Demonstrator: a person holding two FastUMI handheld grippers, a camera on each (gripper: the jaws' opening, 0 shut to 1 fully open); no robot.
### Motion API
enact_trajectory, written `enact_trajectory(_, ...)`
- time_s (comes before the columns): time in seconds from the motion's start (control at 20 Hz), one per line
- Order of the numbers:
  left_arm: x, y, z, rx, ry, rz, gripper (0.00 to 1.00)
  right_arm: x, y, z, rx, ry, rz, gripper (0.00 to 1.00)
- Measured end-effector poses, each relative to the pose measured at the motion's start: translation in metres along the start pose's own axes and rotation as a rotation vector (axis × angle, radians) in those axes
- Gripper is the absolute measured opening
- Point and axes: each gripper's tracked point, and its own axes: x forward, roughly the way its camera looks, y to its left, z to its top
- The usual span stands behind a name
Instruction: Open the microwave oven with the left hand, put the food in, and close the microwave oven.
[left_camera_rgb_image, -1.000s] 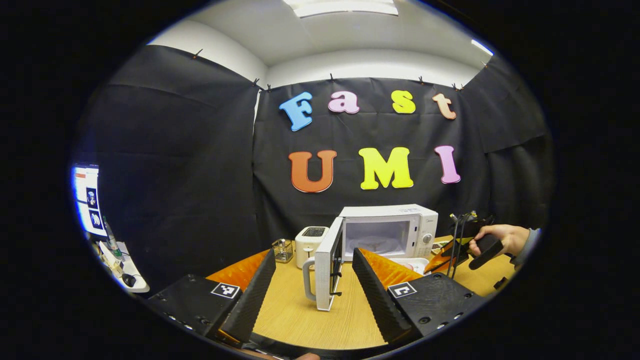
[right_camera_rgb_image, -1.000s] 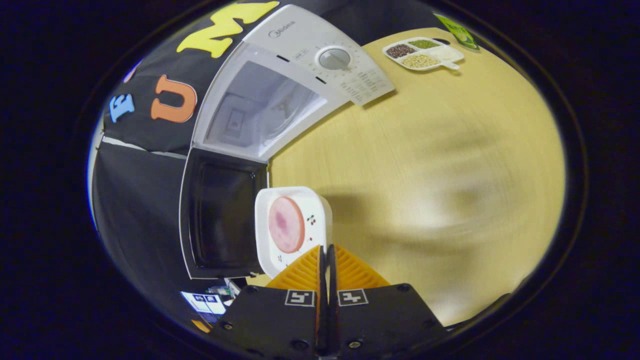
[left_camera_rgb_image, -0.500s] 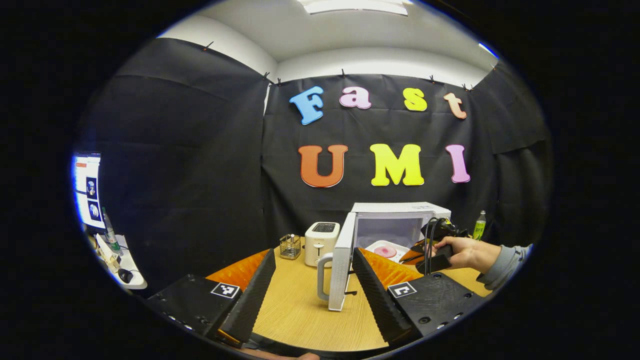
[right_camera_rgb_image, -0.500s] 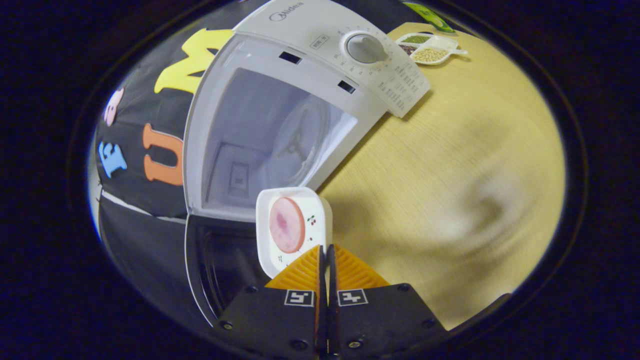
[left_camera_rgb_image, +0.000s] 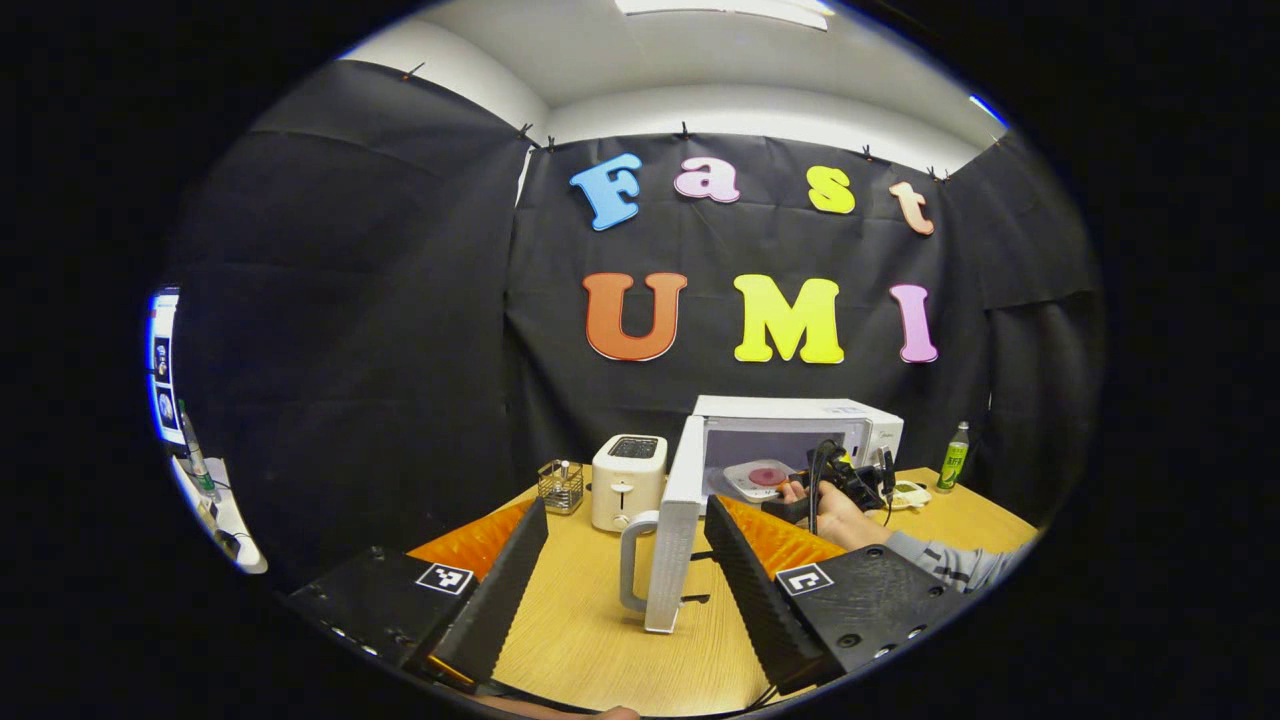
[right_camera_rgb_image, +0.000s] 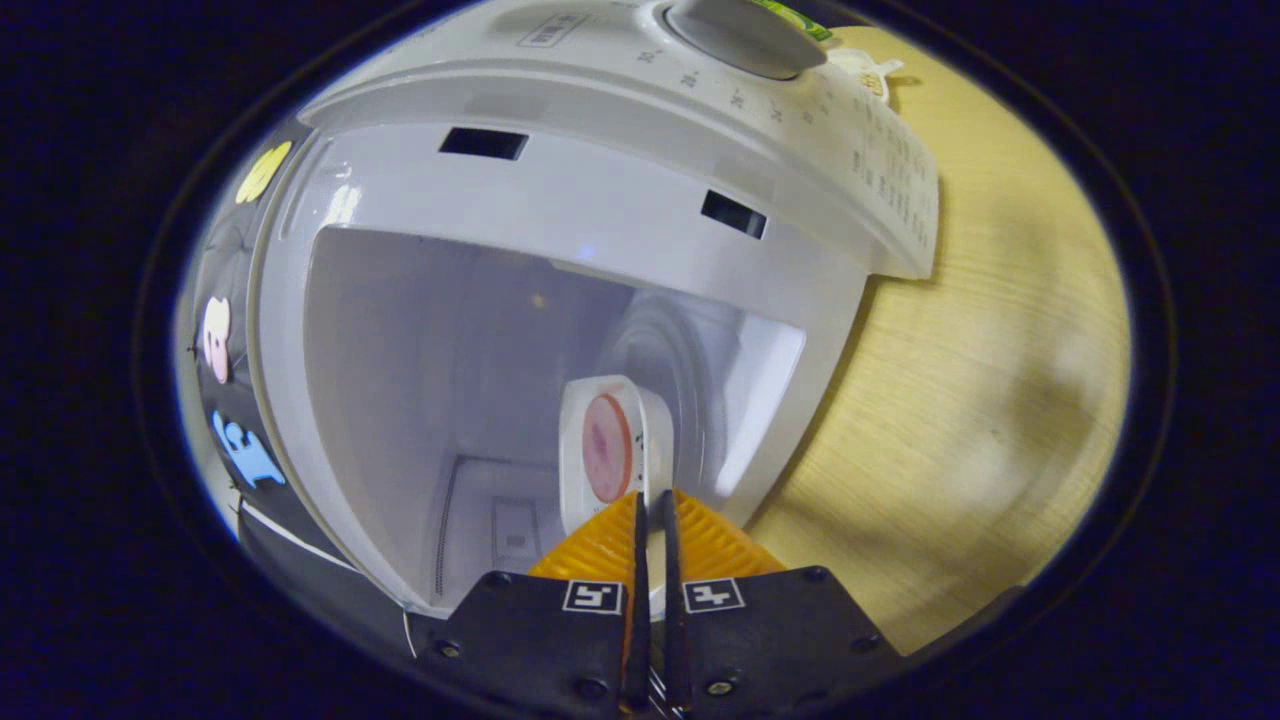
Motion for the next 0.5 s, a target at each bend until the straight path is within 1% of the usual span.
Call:
enact_trajectory(0.05, 0.004, 0.001, -0.002, 0.009, 0.0, 0.01, 0.82, 0.006, 0.001, -0.001, -0.032, -0.004, 0.009, 0.11)
enact_trajectory(0.1, 0.009, 0.001, -0.004, 0.016, 0.003, 0.022, 0.94, 0.006, 0.007, -0.001, -0.053, -0.014, 0.03, 0.04)
enact_trajectory(0.15, 0.013, 0.001, -0.005, 0.024, 0.006, 0.031, 0.82, 0.006, 0.008, 0.001, -0.073, -0.03, 0.043, 0.14)
enact_trajectory(0.2, 0.016, 0.001, -0.008, 0.027, 0.013, 0.037, 0.94, 0.001, 0.008, 0.005, -0.098, -0.04, 0.059, 0.06)
enact_trajectory(0.25, 0.016, 0.001, -0.01, 0.025, 0.02, 0.041, 0.94, 0.0, 0.006, 0.01, -0.131, -0.054, 0.051, 0.13)
enact_trajectory(0.3, 0.017, 0.0, -0.012, 0.019, 0.026, 0.041, 0.94, -0.004, 0.011, 0.017, -0.161, -0.062, 0.061, 0.11)
enact_trajectory(0.4, 0.016, 0.0, -0.014, 0.014, 0.035, 0.039, 0.94, -0.01, 0.009, 0.019, -0.245, -0.076, 0.063, 0.18)
enact_trajectory(0.45, 0.015, 0.002, -0.014, 0.018, 0.033, 0.047, 0.94, -0.014, 0.006, 0.023, -0.293, -0.095, 0.052, 0.24)
enact_trajectory(0.5, 0.015, 0.006, -0.013, 0.026, 0.029, 0.062, 0.94, -0.021, 0.0, 0.026, -0.354, -0.098, 0.025, 0.14)
